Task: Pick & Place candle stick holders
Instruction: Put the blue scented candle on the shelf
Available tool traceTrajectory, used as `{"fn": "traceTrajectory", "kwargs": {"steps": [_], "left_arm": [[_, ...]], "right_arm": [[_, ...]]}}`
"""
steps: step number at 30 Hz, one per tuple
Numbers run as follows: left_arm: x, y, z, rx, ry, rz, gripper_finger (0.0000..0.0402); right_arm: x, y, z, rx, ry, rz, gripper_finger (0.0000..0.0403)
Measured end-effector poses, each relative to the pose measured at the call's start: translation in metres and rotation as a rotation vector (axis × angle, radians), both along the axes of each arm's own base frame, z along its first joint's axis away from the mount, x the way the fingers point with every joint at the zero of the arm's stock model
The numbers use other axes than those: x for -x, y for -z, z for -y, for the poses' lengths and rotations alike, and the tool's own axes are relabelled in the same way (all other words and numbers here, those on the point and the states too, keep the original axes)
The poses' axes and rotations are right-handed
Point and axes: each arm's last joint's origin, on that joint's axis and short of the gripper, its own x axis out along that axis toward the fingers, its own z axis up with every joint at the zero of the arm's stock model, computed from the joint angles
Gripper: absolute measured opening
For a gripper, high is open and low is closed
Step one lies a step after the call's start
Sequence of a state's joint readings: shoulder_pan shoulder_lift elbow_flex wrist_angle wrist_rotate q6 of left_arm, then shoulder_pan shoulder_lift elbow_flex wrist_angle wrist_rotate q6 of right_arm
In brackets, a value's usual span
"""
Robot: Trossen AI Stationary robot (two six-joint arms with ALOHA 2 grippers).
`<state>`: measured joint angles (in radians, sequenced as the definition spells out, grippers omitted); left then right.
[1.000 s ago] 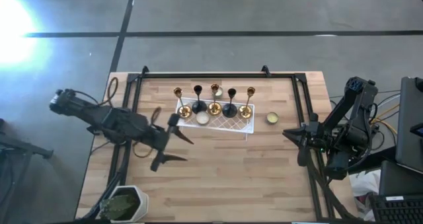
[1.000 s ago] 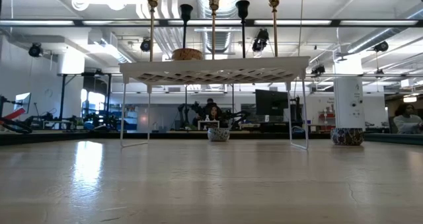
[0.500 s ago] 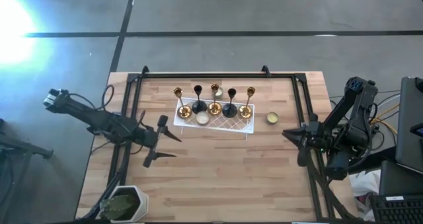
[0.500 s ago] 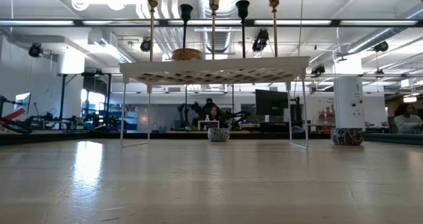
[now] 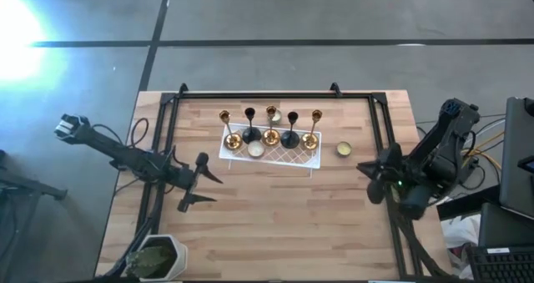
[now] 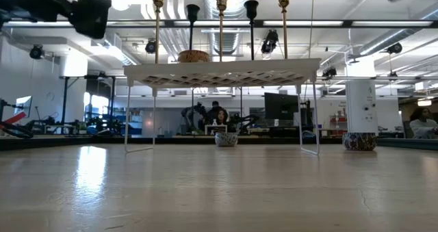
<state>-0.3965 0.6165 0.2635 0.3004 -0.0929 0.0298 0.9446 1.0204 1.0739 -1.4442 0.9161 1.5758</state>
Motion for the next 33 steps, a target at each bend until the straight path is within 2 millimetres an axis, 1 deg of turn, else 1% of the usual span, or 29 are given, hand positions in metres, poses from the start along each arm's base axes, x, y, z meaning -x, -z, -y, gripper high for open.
{"fn": "traceTrajectory", "kwargs": {"steps": [4,9,14,21,24,28,31,33], "left_arm": [[0.004,0.009,-0.001,0.024,0.027,-0.02,0.0268],[0.008,0.023,-0.001,0.016,0.066,-0.046,0.0268],[0.011,0.035,-0.002,0.005,0.066,-0.075,0.0268],[0.013,0.048,-0.003,-0.01,0.065,-0.113,0.0268],[0.013,0.047,-0.003,-0.01,0.065,-0.113,0.0268],[0.013,0.048,-0.003,-0.011,0.066,-0.115,0.0268],[0.013,0.048,-0.003,-0.012,0.066,-0.118,0.0268],[0.013,0.048,-0.003,-0.012,0.066,-0.118,0.0268]], "right_arm": [[0.002,0.009,0.009,-0.092,0.107,-0.179,0.0046],[0.003,0.025,0.018,-0.122,0.241,-0.212,0.0069],[0.006,0.045,0.03,-0.191,0.37,-0.297,0.0121],[0.01,0.065,0.051,-0.247,0.531,-0.33,0.0208],[0.005,0.066,0.056,-0.285,0.534,-0.299,0.0235],[-0.006,0.065,0.064,-0.291,0.515,-0.285,0.0262],[-0.012,0.066,0.072,-0.287,0.549,-0.302,0.0277],[-0.018,0.067,0.078,-0.289,0.541,-0.324,0.0286]]}}
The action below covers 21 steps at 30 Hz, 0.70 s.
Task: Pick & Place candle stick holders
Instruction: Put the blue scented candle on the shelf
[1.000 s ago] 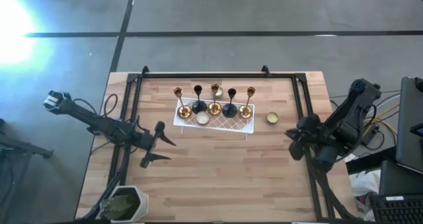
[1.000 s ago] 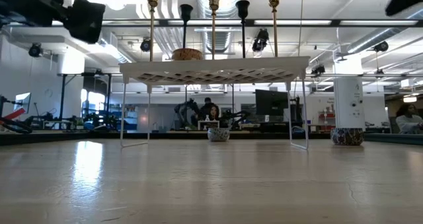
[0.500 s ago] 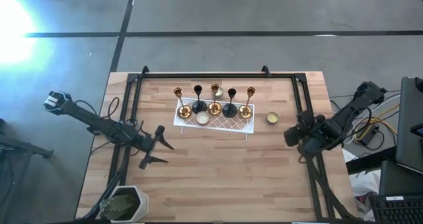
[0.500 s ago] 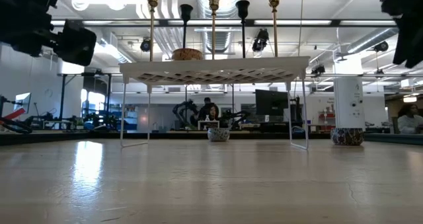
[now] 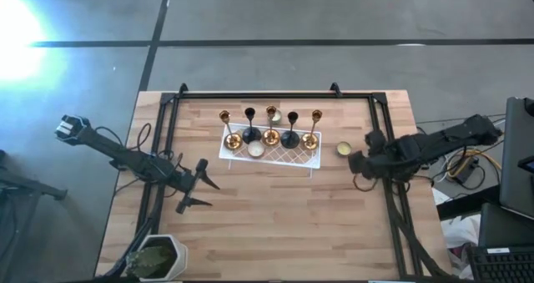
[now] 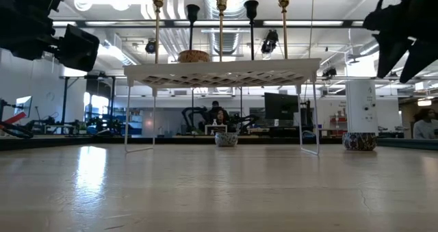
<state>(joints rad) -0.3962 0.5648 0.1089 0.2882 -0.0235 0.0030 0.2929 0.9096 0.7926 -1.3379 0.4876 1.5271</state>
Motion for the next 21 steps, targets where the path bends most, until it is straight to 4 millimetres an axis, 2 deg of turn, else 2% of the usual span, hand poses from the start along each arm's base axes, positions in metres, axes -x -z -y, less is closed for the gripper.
{"fn": "traceTrajectory", "kwargs": {"steps": [11,21], "left_arm": [[0.0,0.0,0.0,-0.001,0.0,-0.001,0.0268],[0.0,0.0,0.0,0.0,0.0,-0.001,0.0268]], "right_arm": [[-0.032,0.013,0.028,-0.048,-0.259,-0.187,0.0317],[-0.049,0.029,0.039,-0.036,-0.446,-0.368,0.0338]]}}
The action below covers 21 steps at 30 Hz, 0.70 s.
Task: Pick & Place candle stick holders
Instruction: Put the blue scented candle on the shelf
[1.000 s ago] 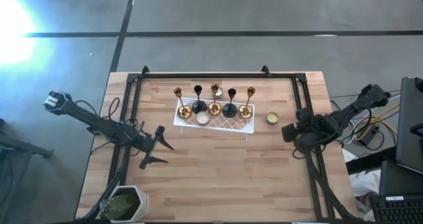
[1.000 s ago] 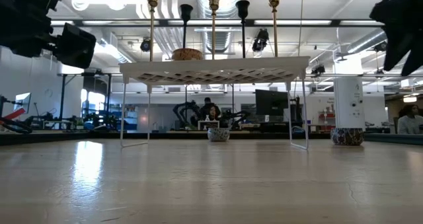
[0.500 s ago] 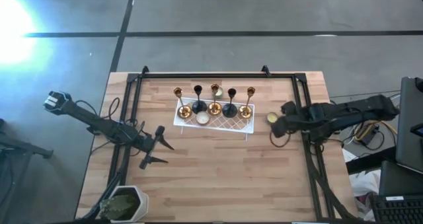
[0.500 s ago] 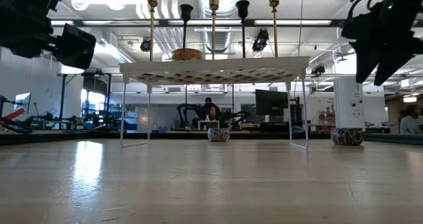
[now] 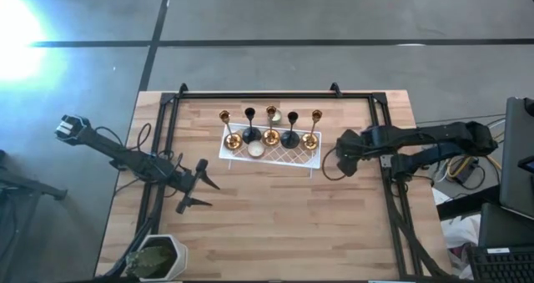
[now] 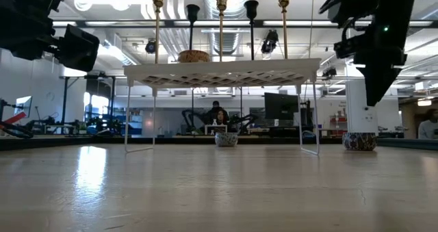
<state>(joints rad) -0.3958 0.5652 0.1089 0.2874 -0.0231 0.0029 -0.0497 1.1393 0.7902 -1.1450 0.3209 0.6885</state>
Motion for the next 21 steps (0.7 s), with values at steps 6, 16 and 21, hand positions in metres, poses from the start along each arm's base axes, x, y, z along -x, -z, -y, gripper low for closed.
{"fn": "traceTrajectory", "kwargs": {"steps": [6,16,21], "left_arm": [[0.0,0.0,0.0,0.0,0.0,0.0,0.0268],[0.0,0.0,0.0,-0.001,0.0,0.0,0.0268],[0.0,0.0,0.0,-0.001,0.0,0.0,0.0268]], "right_arm": [[-0.007,0.01,0.007,-0.01,0.104,-0.037,0.0329],[-0.003,0.006,0.025,-0.092,0.257,0.054,0.0329],[0.001,0.003,0.028,-0.132,0.246,0.166,0.0322]]}}
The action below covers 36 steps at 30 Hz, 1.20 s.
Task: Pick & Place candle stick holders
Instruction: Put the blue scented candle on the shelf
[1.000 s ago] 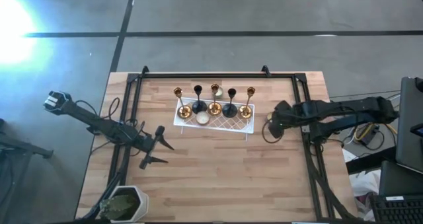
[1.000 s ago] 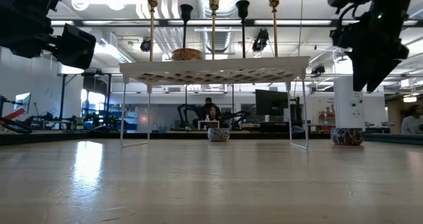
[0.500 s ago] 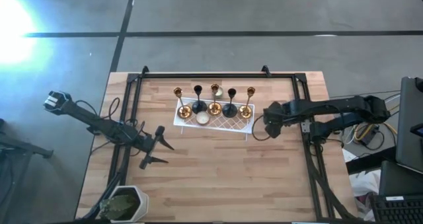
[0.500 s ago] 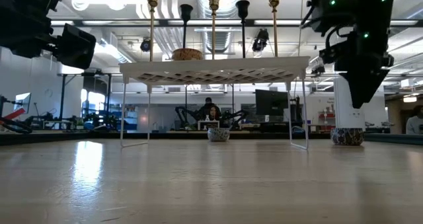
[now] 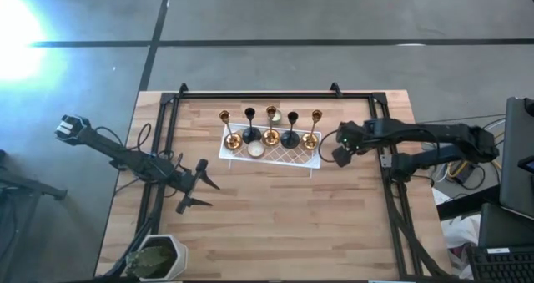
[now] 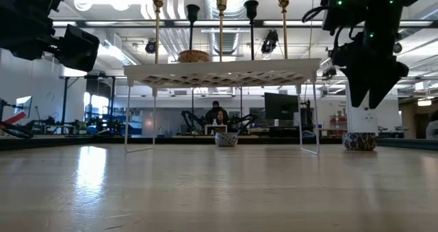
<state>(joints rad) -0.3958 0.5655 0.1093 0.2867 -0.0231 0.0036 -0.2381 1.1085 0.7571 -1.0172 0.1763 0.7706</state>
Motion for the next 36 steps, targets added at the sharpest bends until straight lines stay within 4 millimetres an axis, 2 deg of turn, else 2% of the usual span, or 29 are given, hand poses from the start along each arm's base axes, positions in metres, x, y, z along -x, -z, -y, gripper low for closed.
{"fn": "traceTrajectory", "kwargs": {"steps": [6,15,20,26,36], "left_arm": [[0.0,0.0,0.0,0.0,0.0,0.0,0.0268],[0.0,0.0,0.0,0.0,0.0,0.0,0.0268],[0.0,0.0,0.0,0.0,0.0,0.0,0.0268],[0.0,0.0,0.0,0.0,0.0,0.0,0.0268],[0.0,0.0,0.0,0.001,0.0,0.003,0.0268]], "right_arm": [[0.006,0.006,0.005,0.017,0.006,0.011,0.0329],[-0.002,0.001,0.008,0.081,-0.081,0.066,0.0335],[-0.004,0.001,0.01,0.075,-0.04,0.105,0.0342],[0.003,0.008,0.01,0.052,-0.005,0.013,0.0381],[-0.006,0.032,0.016,-0.015,-0.035,-0.112,0.0384]]}}
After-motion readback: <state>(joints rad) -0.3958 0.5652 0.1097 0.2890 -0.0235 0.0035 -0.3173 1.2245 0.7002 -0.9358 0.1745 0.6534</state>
